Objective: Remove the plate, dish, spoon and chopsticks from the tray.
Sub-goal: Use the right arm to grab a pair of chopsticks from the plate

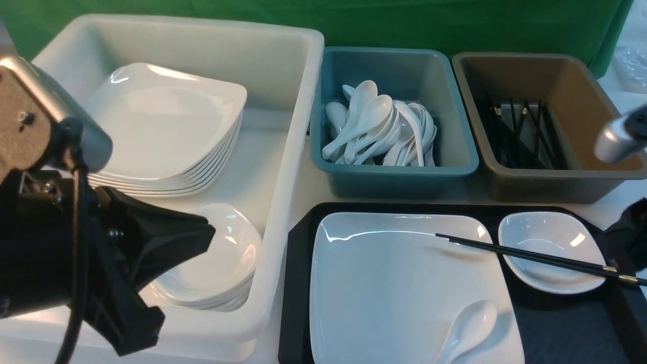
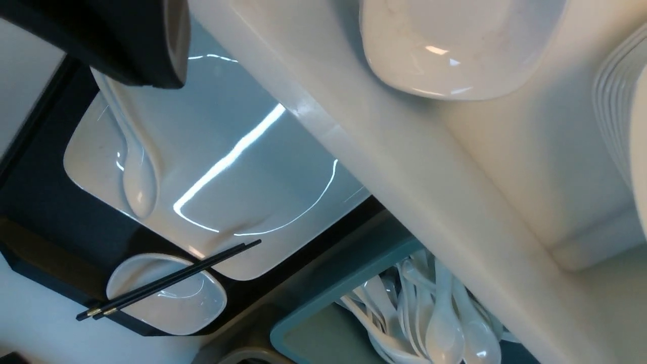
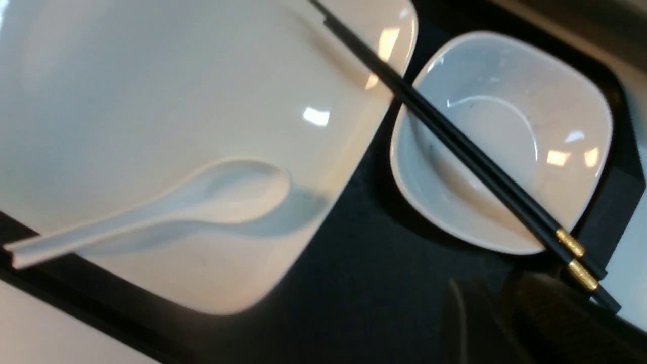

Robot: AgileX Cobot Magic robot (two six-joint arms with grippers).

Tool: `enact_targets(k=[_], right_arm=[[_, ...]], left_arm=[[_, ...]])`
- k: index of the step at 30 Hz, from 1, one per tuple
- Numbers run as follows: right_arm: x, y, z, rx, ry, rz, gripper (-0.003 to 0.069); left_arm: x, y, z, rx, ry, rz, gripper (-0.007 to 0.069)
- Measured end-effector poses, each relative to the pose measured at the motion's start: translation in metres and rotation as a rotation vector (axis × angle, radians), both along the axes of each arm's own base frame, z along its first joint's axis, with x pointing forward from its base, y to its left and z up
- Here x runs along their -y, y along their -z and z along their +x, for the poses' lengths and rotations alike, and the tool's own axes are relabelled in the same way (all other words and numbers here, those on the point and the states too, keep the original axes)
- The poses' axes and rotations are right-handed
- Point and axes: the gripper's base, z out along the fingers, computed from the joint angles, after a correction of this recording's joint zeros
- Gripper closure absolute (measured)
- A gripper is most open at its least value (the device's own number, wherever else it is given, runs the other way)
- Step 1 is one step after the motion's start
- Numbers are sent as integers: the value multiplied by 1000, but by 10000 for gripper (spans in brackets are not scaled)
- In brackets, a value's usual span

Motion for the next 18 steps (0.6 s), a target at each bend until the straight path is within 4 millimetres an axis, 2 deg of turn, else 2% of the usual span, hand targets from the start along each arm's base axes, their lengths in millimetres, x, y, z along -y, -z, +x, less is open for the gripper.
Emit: enact_targets(k=[1, 2, 5, 10, 12, 18], right_arm=[[1, 1, 2, -15, -5, -8, 478], [2, 9, 15, -65, -23, -30, 455], [6, 42, 45, -206, -65, -77, 315], [8, 67, 65, -230, -105, -138, 187], [11, 75, 73, -219, -127, -187, 165], [11, 92, 82, -246, -146, -215, 162]], left_arm=[[0, -1, -1, 4, 2, -1, 604], [-2, -3, -5, 22, 4, -4, 604], [-6, -10, -15, 70, 7, -19, 604], [-8, -14, -21, 98, 8, -28, 604], [-9, -14, -21, 100, 8, -29, 604], [-9, -15, -20, 114, -2, -35, 604]])
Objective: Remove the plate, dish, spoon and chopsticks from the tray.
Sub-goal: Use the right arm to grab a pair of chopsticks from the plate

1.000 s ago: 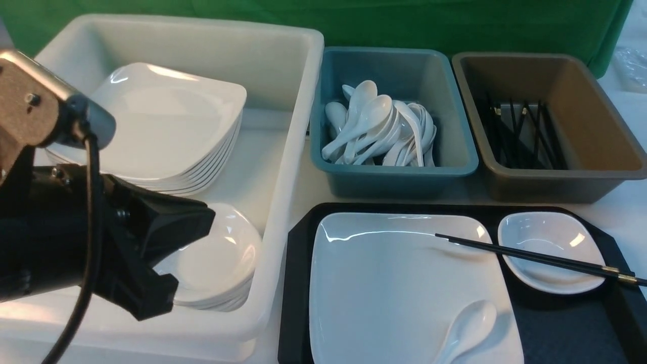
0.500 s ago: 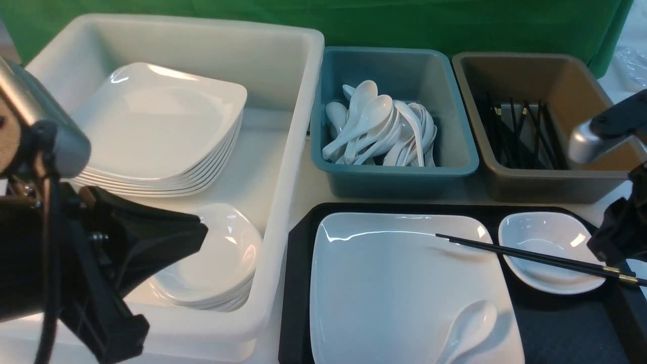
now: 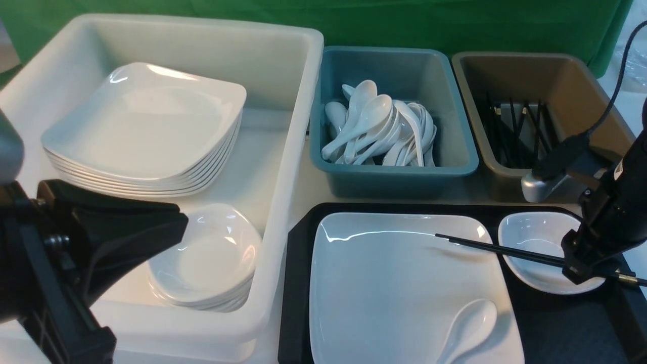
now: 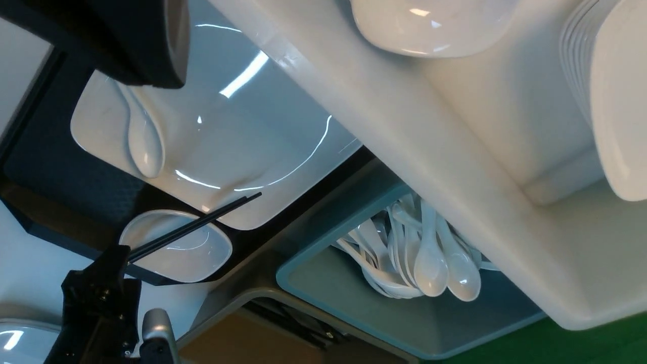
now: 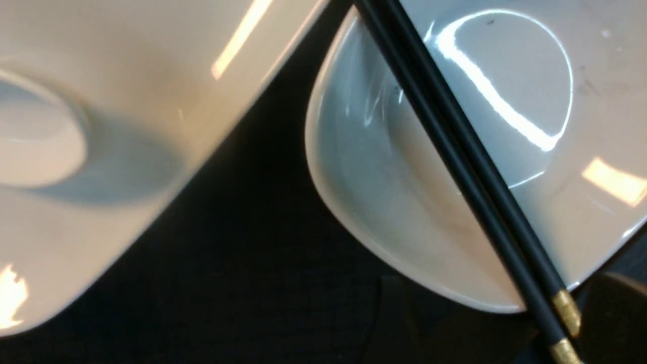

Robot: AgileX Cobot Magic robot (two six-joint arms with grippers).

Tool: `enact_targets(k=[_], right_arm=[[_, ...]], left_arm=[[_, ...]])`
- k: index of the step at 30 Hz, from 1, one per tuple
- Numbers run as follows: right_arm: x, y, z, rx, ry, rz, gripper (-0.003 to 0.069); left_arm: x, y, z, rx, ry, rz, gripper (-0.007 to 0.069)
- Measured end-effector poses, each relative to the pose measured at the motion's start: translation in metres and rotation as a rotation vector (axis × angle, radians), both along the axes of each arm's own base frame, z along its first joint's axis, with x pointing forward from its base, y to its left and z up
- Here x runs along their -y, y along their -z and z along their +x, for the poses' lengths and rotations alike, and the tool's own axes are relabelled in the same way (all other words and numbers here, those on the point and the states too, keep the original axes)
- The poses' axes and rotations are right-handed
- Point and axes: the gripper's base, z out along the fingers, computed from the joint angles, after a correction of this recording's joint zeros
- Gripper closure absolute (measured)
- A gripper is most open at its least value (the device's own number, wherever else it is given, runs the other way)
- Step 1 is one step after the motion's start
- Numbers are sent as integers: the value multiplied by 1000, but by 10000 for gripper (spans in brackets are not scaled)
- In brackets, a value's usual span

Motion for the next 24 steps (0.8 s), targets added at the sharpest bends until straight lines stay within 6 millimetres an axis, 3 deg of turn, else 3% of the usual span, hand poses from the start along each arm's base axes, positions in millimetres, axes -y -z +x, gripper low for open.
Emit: enact_targets(k=[7, 17, 24], right_arm=[[-2, 25, 13, -9, -20, -6, 162], [-1, 28, 22, 62, -51, -23, 162], [2, 44, 31, 54, -85, -72, 162]], left_arm=[[1, -1, 0, 0, -3, -24, 604], [1, -2, 0, 2, -3, -24, 604], [1, -1, 0, 2, -2, -23, 604]])
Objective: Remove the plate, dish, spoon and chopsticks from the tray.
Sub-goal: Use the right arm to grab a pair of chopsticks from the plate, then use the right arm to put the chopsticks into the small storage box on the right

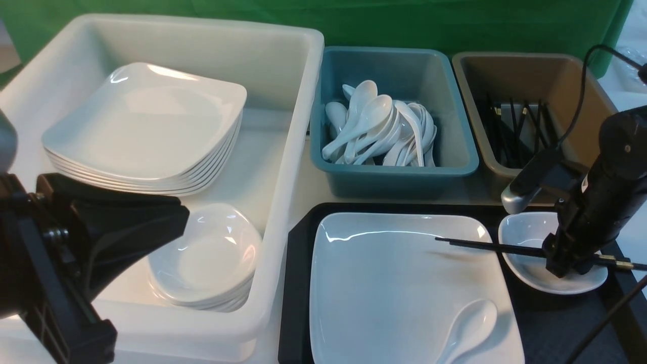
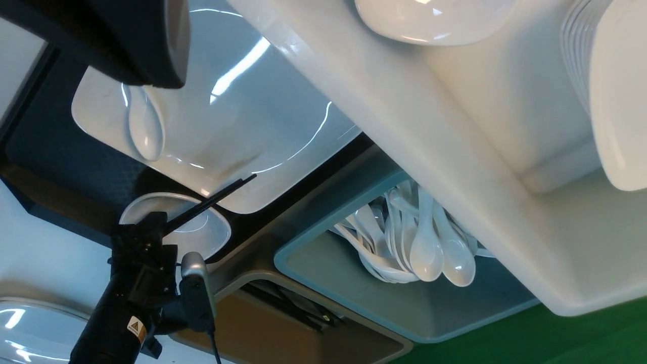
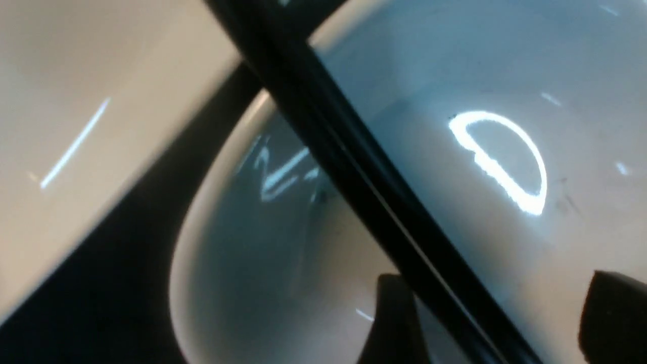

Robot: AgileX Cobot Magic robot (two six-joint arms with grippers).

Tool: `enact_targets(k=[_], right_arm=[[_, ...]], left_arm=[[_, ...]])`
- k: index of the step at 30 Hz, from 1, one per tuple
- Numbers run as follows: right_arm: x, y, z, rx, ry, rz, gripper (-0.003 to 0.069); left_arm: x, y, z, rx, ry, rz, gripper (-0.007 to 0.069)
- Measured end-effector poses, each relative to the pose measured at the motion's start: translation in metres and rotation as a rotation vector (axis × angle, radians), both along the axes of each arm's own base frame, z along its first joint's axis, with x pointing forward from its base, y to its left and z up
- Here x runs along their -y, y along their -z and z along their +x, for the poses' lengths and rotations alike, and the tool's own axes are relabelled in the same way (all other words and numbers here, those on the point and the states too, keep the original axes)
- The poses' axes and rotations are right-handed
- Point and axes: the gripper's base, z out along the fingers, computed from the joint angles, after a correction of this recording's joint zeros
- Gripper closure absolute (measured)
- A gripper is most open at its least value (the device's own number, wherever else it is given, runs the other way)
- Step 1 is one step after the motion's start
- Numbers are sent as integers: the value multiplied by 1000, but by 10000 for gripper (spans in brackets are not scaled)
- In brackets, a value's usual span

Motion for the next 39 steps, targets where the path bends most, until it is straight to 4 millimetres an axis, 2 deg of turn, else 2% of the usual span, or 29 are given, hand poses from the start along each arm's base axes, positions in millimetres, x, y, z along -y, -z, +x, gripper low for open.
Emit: enact_targets(k=[2, 5, 11, 13, 17, 22, 23, 24, 26, 29, 34, 39], right_arm=[[0, 3, 1, -7, -1, -2, 179], [0, 5, 1, -11, -1, -2, 252], [1, 4, -2, -44, -4, -12, 481], [1, 3, -3, -56, -11, -17, 521], [2, -8, -7, -62, -56, -29, 522], [2, -39, -18, -17, -152, -26, 522], [-1, -50, -24, -15, -189, -4, 522], [-1, -51, -25, -16, -196, 0, 522], [-12, -75, -40, 14, -284, 89, 522], [-24, -95, -46, 112, -238, 200, 522], [-27, -118, -35, 194, -28, 310, 522], [-16, -124, 1, 164, 235, 413, 522]], left_arm=[[0, 0, 0, -2, 2, 1, 604], [0, 0, 0, -3, 3, 3, 604], [0, 0, 0, -4, 4, 3, 604], [0, 0, 0, -4, 4, 3, 604], [0, 0, 0, -4, 4, 3, 604], [0, 0, 0, -4, 4, 3, 604], [0, 0, 0, -4, 4, 3, 604], [0, 0, 0, -4, 4, 3, 604], [0, 0, 0, -5, 4, 1, 604], [1, 0, -1, -9, 5, -14, 604], [1, -3, 0, 2, -7, -43, 604], [1, -4, 1, 10, -15, -57, 604]])
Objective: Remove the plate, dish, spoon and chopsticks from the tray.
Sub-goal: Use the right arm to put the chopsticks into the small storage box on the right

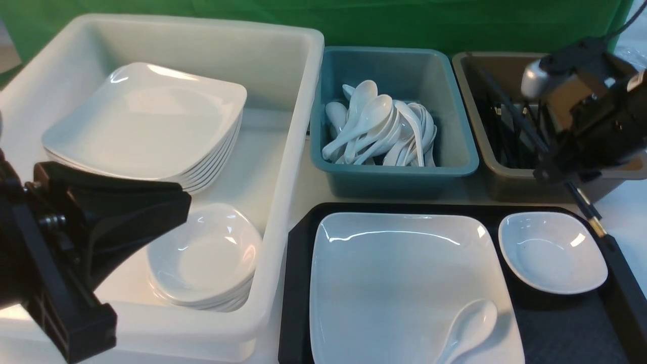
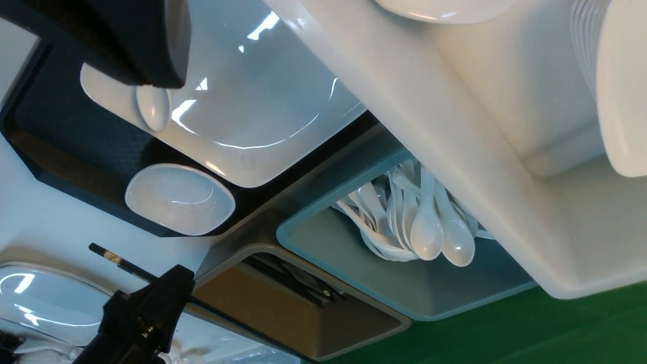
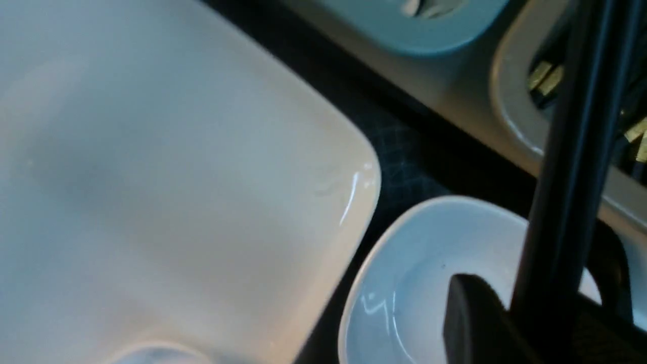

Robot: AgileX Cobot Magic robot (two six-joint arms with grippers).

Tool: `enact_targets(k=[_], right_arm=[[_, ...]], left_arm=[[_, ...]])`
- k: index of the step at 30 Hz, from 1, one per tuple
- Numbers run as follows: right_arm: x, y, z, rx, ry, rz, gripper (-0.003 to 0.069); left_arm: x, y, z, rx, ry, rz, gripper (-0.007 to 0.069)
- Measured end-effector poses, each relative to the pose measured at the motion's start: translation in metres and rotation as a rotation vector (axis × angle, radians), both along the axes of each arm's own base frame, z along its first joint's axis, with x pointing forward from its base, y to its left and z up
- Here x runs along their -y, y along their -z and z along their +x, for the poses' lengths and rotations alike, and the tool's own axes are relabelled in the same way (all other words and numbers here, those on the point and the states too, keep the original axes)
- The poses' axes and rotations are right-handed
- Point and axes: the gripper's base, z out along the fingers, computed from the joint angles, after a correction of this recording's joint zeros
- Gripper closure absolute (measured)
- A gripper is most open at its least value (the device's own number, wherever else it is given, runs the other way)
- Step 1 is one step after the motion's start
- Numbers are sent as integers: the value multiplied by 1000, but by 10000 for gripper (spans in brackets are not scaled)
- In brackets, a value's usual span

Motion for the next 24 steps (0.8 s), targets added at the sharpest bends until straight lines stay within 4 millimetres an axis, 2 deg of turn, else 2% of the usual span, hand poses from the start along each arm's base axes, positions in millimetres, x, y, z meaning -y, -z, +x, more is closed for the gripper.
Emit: enact_targets(k=[5, 8, 9, 10, 14, 15, 16, 21, 22, 24], right_arm=[[19, -5, 45, 2, 164, 233, 522], [43, 2, 82, 1, 291, 410, 522], [44, 0, 83, 10, 297, 412, 522], [53, 10, 99, 1, 342, 467, 522], [70, 35, 137, 28, 434, 531, 522], [71, 36, 139, 26, 437, 532, 522], [74, 47, 150, 51, 458, 535, 522], [76, 57, 170, 169, 501, 501, 517], [76, 58, 171, 176, 494, 474, 503], [74, 60, 170, 173, 470, 420, 423]], left_arm=[[0, 0, 0, -1, 0, -4, 604], [0, -1, 1, 4, -7, -18, 604], [0, -1, 1, 4, -7, -20, 604], [0, -2, 1, 3, -9, -36, 604], [1, -5, 1, -1, -14, -80, 604], [1, -5, 1, -2, -14, -83, 604], [1, -5, 1, -2, -15, -88, 604], [1, -6, 1, 5, -19, -92, 604], [1, -6, 1, 9, -18, -89, 604], [1, -6, 1, 19, -15, -80, 604]])
